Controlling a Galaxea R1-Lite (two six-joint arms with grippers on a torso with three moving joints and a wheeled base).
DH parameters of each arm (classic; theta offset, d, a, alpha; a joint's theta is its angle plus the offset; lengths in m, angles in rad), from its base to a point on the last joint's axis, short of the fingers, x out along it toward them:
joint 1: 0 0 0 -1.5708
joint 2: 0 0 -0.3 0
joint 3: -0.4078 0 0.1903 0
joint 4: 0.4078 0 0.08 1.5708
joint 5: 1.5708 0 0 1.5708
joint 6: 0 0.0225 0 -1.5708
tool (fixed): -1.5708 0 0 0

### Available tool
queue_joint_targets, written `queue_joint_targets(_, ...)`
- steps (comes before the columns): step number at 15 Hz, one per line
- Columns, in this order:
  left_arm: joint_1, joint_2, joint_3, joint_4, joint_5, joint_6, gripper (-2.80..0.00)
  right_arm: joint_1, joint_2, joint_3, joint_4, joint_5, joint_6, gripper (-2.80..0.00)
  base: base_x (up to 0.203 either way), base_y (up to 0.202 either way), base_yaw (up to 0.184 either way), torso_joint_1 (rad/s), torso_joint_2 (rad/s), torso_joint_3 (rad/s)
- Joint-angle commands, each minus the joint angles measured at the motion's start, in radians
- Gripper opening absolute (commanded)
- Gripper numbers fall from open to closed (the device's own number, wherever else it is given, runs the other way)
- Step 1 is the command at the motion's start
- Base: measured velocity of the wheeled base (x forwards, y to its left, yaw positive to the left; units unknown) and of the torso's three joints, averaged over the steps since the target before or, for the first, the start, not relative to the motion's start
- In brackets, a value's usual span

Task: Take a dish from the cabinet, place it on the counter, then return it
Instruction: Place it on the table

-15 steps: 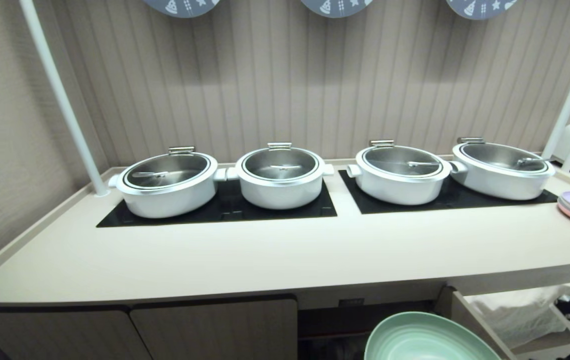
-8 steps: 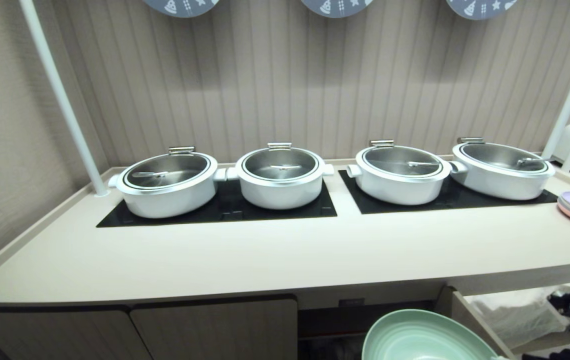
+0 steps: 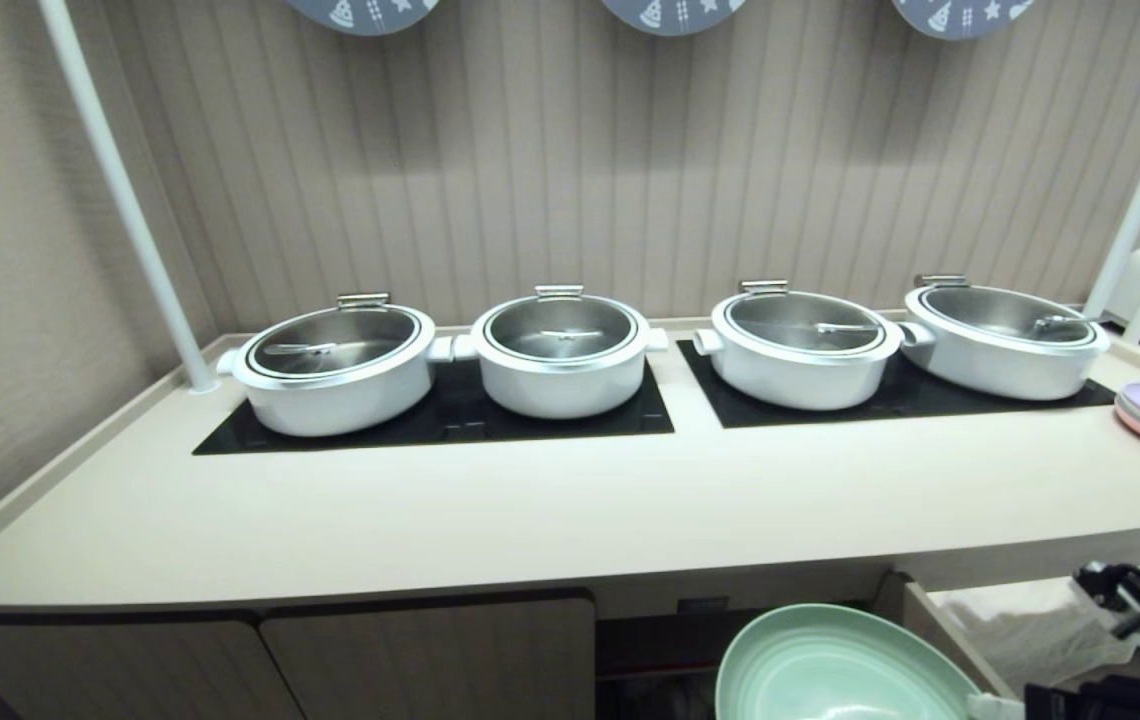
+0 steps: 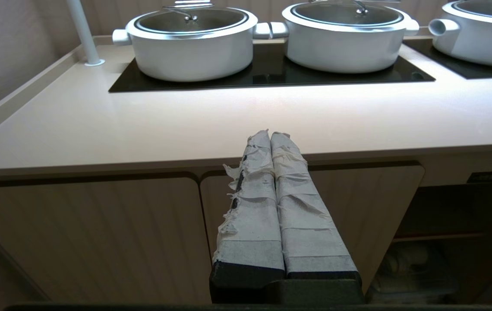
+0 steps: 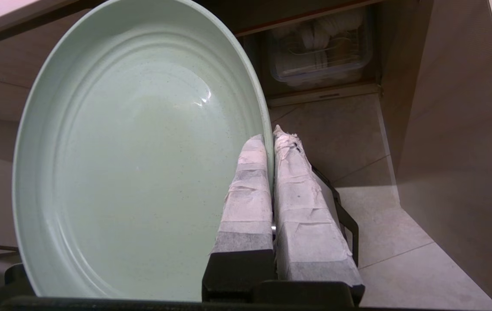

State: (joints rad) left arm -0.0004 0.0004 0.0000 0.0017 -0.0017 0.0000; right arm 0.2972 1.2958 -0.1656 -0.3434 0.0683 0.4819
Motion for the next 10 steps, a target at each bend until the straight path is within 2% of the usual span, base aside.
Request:
queue_joint_targets(1, -0.001, 0.0, 0.0, 0.0, 0.0, 0.0, -2.8, 0.0, 0.023, -0.01, -0.003, 0.0, 0.003, -2.8, 0.0, 0.0, 0.0, 0.0, 0.0, 0.0)
queue_joint_targets(10, -0.001, 0.0, 0.0, 0.0, 0.0, 0.0, -2.8, 0.0, 0.131, -0.1, -0.021, -0.001, 0.0, -2.8, 0.0, 0.0, 0.0, 0.0, 0.0, 0.0)
